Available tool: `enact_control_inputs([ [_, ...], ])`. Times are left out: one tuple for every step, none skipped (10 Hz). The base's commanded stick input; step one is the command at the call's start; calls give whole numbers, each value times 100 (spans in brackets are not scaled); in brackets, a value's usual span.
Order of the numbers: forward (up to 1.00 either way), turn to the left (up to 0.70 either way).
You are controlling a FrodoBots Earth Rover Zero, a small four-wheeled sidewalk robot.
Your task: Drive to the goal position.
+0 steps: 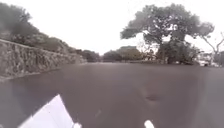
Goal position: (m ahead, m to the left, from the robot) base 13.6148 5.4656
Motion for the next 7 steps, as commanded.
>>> enact_control_inputs([
  [50, 0],
  [50, 0],
  [50, 0],
  [50, 0],
  [50, 0],
  [50, 0],
  [50, 0],
])
